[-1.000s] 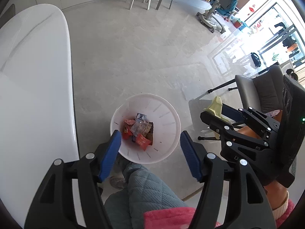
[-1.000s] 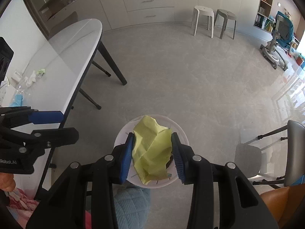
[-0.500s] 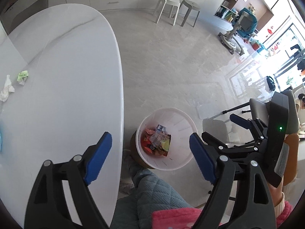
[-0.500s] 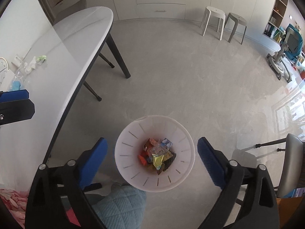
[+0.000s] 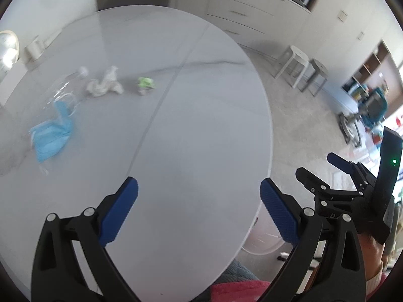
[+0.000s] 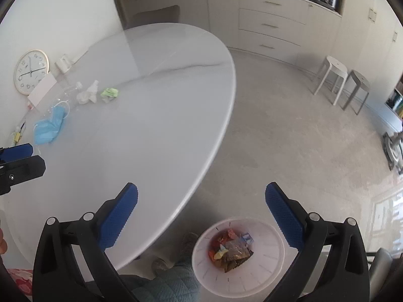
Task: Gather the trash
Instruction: 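Grasp the blue face mask with the left gripper while the right gripper grasps the white tissue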
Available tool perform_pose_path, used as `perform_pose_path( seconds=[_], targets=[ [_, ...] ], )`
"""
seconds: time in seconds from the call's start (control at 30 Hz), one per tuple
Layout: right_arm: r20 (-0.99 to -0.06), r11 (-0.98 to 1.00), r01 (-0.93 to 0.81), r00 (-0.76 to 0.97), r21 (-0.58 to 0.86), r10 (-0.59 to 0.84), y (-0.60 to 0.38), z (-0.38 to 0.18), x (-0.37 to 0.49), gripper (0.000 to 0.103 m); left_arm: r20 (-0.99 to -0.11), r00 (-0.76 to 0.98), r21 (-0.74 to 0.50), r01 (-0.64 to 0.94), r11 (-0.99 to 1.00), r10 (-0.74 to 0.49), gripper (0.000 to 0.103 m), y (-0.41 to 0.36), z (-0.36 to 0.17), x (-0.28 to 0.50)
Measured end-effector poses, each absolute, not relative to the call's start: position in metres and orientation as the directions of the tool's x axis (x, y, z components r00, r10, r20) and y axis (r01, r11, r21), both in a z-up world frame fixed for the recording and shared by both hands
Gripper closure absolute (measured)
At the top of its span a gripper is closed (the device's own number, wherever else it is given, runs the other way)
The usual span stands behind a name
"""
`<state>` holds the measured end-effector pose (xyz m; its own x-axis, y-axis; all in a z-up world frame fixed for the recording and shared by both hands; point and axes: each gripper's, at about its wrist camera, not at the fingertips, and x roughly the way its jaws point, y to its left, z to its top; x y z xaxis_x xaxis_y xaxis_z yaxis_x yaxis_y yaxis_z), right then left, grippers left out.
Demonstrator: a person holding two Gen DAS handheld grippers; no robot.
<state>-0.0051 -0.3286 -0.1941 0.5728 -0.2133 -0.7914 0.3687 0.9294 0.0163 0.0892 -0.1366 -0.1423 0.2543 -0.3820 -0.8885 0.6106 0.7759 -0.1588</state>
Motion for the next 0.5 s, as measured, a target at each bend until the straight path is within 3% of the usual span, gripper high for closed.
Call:
perform_pose_path(
  seconds=[0.2, 0.5],
  targets=[
    [-0.796, 0.98, 0.199, 0.597, 0.022, -0.103, -0.297, -0.186, 0.063, 0.002, -0.893, 0.365, -0.132, 0.346, 0.929, -0.263, 0.01, -0.063, -0.145, 0.15],
    [-0.803, 0.999, -0.027, 0.595, 0.017, 0.03, -0.252, -0.176, 0.154, 0.002, -0.902, 0.409, -0.138, 0.031, 0.99, -0.138, 0.01, -0.002, -0.166, 0.206]
  ],
)
